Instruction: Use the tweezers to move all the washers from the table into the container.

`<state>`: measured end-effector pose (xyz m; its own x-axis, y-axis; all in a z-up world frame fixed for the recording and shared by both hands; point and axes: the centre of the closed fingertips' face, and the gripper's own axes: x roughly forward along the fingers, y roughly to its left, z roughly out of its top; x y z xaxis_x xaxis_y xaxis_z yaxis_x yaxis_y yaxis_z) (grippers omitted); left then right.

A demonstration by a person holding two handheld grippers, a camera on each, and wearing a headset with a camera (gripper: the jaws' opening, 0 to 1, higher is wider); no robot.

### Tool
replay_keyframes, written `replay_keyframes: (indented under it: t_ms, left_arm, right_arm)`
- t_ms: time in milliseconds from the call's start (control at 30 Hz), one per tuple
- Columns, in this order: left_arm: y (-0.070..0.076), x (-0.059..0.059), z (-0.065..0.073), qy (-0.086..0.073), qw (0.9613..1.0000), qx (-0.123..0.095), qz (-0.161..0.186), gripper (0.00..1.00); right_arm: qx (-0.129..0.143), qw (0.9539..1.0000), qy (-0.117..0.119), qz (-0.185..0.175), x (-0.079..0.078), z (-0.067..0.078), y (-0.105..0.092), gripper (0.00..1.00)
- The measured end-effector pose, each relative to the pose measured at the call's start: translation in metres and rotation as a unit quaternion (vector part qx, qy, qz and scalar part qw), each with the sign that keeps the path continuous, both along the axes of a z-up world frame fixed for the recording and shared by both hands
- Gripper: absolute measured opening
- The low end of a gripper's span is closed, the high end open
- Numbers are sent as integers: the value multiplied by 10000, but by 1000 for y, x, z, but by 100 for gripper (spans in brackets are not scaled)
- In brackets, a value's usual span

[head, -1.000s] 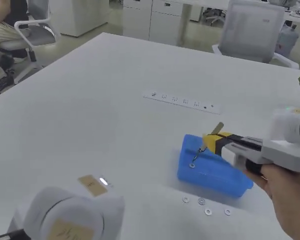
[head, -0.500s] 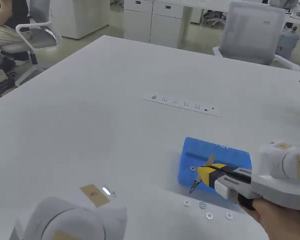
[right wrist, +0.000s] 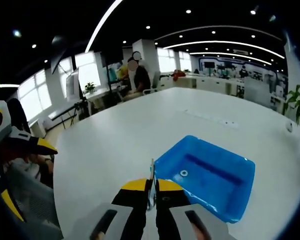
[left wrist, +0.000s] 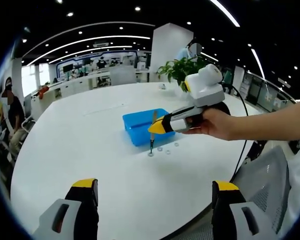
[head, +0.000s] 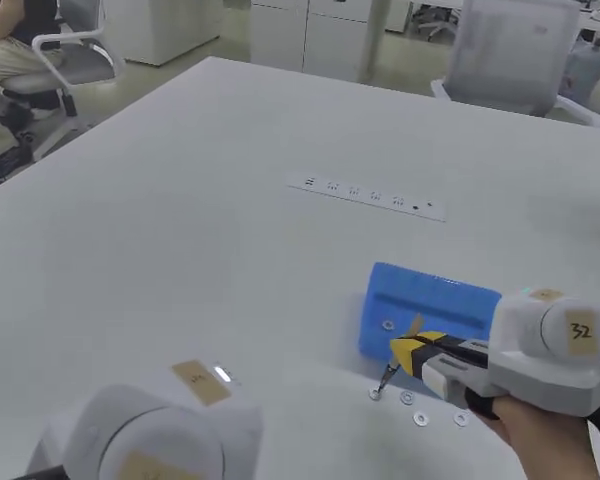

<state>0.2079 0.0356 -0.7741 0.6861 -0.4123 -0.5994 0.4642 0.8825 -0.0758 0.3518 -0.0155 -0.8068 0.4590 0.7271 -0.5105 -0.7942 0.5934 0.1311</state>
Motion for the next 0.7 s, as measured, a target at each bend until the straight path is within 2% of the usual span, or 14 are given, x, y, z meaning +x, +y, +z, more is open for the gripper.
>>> replay_keyframes:
  t_ms: [500,633,700]
  left_arm:
    - [3,-2,-3,23,10000,51,12,96]
    - [3,-3,-5,59,10000,38,31,96]
    - [3,-3,-5,64,10000,40,32,96]
  right_arm:
    - [58,10000,76,-22,-6,0,4,2]
    - [-68,10000,-60,43,-8,0,5,1]
    - [-223,9992,-276,184,-11,0,5,1]
